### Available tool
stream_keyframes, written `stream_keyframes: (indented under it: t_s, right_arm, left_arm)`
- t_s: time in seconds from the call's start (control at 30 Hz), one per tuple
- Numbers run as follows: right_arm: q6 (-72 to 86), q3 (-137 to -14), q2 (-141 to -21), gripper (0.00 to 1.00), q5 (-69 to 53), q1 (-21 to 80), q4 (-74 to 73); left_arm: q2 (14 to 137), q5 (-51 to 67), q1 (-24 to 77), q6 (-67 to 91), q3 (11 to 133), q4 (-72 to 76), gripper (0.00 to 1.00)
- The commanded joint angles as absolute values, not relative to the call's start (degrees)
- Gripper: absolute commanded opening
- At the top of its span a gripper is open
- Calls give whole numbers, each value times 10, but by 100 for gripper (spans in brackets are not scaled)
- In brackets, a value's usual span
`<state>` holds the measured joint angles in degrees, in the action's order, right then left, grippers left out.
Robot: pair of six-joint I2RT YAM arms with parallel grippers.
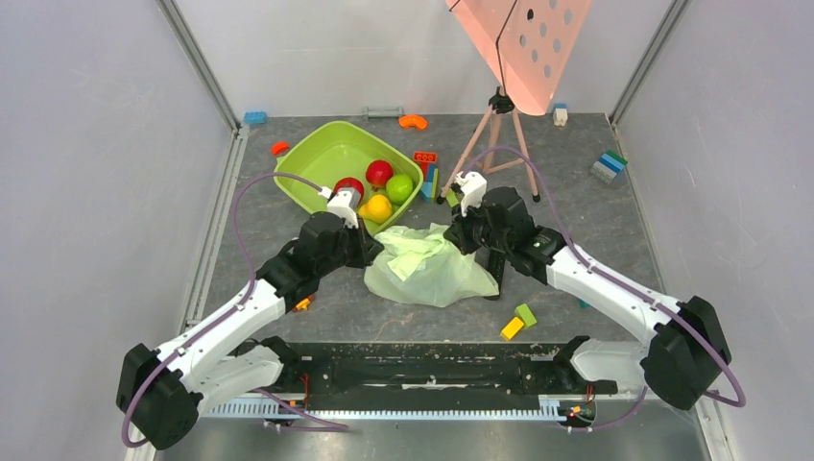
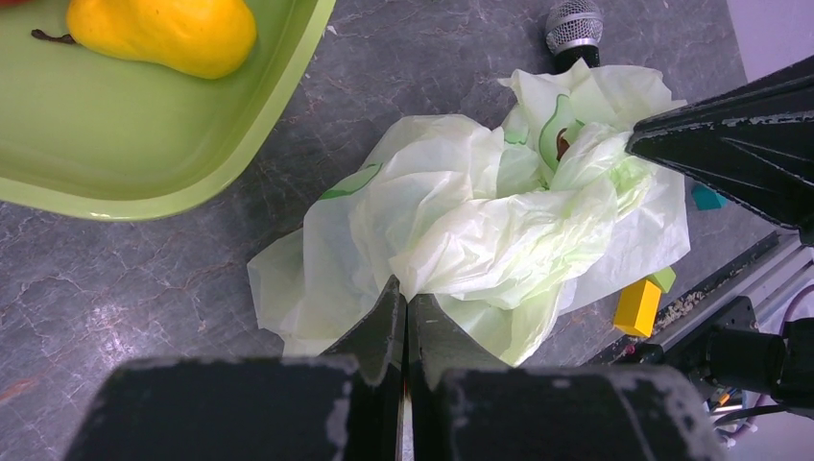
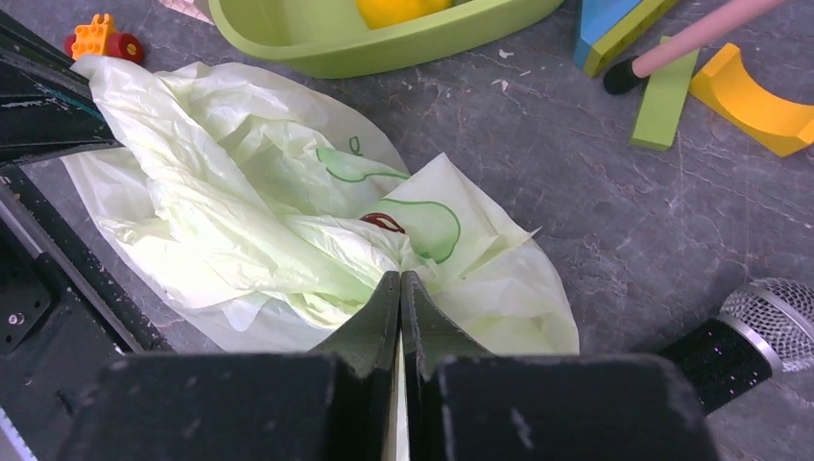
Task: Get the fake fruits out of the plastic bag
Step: Untie the plastic bag at the center of the board.
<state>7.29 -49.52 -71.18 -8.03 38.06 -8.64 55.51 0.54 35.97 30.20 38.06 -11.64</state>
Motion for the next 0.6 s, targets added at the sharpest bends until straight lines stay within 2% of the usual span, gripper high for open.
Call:
stream_keyframes:
  t_s: [0.0, 0.33, 0.57]
  right_arm:
    - [91, -474, -669, 0, -33, 381, -70]
    - [199, -437, -595, 0, 159, 381, -104]
    - [317, -397, -549, 0, 226, 379, -125]
  left_arm:
    - [554, 2, 359, 304, 383, -101, 2]
    - [549, -13, 359, 310, 380, -108, 2]
    - [538, -16, 359, 312, 373, -112, 2]
